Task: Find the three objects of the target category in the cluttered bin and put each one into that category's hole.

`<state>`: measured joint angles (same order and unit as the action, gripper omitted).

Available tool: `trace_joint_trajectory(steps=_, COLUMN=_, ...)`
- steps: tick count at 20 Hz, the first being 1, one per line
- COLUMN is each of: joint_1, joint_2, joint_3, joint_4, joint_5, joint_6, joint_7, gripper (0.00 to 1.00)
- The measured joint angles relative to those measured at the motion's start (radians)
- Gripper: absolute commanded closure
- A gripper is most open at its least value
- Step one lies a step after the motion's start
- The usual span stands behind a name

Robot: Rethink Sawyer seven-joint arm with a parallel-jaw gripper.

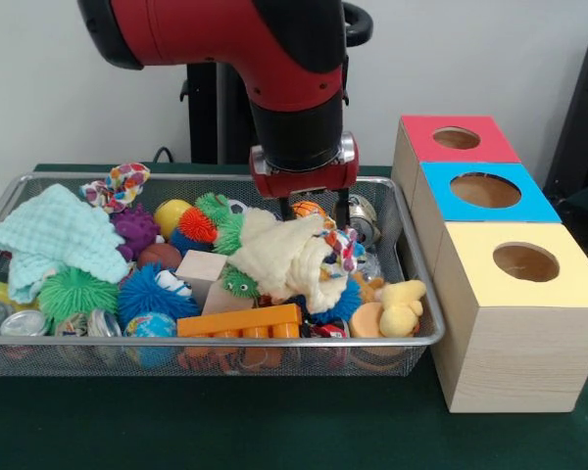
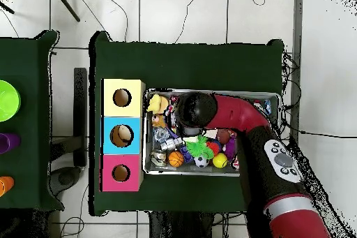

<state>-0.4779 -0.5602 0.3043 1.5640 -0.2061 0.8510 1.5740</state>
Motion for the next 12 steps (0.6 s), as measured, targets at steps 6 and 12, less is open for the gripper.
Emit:
trace_joint_trajectory(steps=6, joint_1=0.08, joint_2=-0.016, joint_3=-0.086, joint_4=0.001, joint_5=-0.008, joint_6=-0.07, joint_7=0.012, gripper=0.0)
trace_joint_trajectory(steps=12, joint_1=0.145, joint_2=-0.04, joint_3=-0.142, joint_4=0.001, joint_5=-0.006, joint_6=-0.118, joint_7=0.021, gripper=0.0)
